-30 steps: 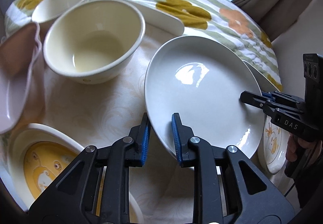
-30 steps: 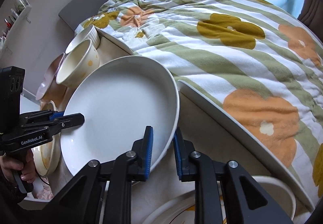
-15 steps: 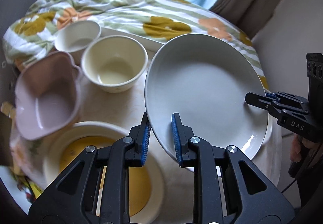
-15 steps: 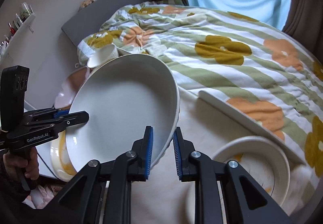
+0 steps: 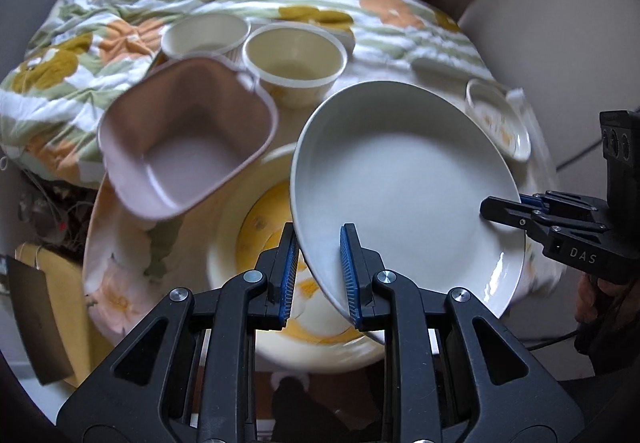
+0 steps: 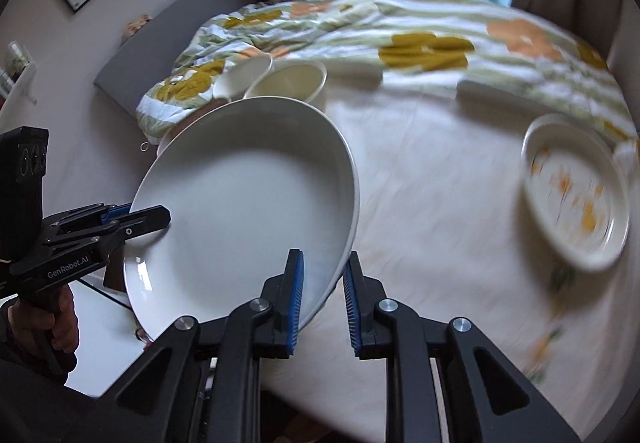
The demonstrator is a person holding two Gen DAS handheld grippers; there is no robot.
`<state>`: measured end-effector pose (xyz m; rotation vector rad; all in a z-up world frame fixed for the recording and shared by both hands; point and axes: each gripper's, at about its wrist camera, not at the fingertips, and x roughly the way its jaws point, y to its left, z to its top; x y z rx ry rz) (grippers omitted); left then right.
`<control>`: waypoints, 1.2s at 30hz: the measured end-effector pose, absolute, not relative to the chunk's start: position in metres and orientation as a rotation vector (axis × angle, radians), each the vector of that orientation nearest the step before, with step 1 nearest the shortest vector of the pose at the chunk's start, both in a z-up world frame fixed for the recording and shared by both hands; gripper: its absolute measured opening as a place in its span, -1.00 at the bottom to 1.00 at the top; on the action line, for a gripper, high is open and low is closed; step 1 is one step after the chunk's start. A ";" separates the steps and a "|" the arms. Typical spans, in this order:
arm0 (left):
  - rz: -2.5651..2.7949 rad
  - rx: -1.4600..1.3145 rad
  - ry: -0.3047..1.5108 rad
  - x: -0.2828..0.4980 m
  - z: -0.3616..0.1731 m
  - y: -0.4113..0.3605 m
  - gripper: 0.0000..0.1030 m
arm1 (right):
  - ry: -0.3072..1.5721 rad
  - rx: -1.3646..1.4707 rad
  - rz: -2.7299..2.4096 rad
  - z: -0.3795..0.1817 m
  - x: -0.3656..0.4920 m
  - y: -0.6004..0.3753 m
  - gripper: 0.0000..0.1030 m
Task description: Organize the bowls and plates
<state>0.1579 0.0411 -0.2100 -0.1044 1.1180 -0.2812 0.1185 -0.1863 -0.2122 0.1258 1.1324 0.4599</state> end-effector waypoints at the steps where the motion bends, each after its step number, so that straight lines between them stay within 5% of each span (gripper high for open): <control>1: -0.293 -0.094 1.132 0.156 -0.217 0.046 -0.64 | 1.136 0.136 0.445 -0.216 0.113 -0.181 -0.65; 16: -0.349 -0.038 1.167 0.166 -0.273 0.054 -0.64 | 1.160 0.049 0.316 -0.247 0.091 -0.149 -0.65; 36: -0.219 0.221 1.090 0.153 -0.279 0.029 -0.63 | 1.152 -0.111 0.270 -0.256 0.090 -0.128 -0.65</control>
